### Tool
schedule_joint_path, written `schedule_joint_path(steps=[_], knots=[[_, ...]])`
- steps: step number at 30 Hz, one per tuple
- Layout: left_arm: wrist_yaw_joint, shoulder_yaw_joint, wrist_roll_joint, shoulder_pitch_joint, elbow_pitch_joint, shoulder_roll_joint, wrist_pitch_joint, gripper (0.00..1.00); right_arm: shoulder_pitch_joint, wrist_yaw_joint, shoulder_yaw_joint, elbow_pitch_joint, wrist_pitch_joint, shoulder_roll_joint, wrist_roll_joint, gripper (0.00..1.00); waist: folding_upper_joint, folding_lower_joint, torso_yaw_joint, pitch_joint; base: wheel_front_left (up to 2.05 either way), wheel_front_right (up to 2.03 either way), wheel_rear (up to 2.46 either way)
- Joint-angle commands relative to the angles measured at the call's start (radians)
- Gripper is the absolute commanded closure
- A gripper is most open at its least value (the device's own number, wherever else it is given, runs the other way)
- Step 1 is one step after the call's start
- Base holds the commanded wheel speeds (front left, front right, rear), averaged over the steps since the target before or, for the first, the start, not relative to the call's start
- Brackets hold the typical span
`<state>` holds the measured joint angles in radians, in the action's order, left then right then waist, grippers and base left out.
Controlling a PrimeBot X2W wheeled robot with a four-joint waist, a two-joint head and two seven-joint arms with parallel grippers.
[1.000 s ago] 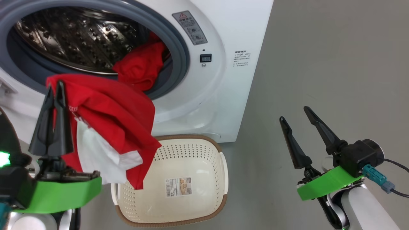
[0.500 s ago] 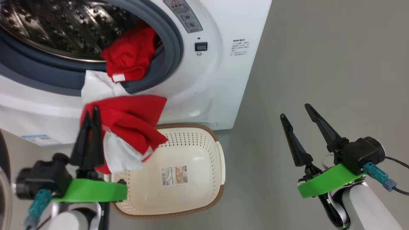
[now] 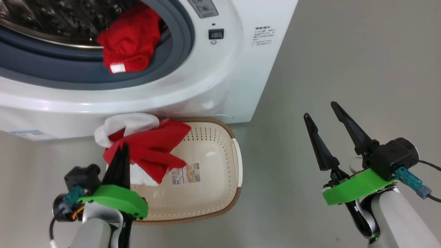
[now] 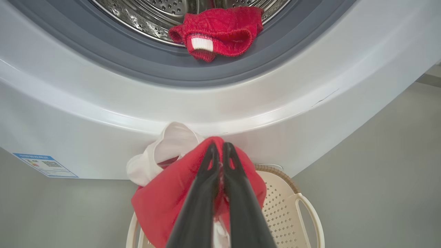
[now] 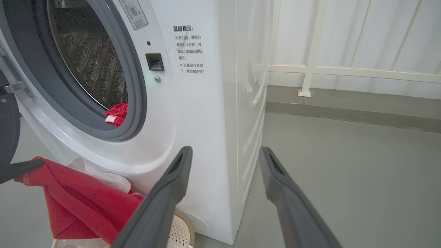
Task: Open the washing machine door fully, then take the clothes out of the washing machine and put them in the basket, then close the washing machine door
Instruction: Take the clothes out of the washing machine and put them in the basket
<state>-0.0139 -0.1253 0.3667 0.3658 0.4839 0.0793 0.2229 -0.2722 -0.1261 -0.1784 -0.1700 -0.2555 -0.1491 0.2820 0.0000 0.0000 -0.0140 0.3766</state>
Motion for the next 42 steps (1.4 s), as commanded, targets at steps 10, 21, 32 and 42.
schedule_joint_path(steps=[10,21,32,42], knots=[[0.075,-0.011,0.055,0.170,0.351,-0.013,-0.032,1.00,-0.031,-0.005,-0.031,0.028,-0.006,-0.010,0.001,0.00,0.0000,0.0000,-0.009,0.084,0.00,0.00,0.00],[0.110,-0.058,0.100,0.303,0.588,-0.026,-0.096,1.00,-0.059,-0.005,-0.052,0.021,-0.006,-0.010,0.007,0.00,0.0000,0.0000,-0.024,0.144,0.00,0.00,0.00],[0.127,-0.084,0.138,0.426,0.740,-0.029,-0.120,1.00,-0.095,-0.005,-0.057,0.019,-0.006,-0.004,0.010,0.00,0.0000,0.0000,-0.049,0.210,0.00,0.00,0.00],[0.138,-0.118,0.141,0.465,0.771,-0.029,-0.050,0.00,-0.100,-0.005,-0.040,0.010,-0.006,0.000,0.009,0.00,0.0000,0.0000,-0.045,0.208,0.00,0.00,0.00]])
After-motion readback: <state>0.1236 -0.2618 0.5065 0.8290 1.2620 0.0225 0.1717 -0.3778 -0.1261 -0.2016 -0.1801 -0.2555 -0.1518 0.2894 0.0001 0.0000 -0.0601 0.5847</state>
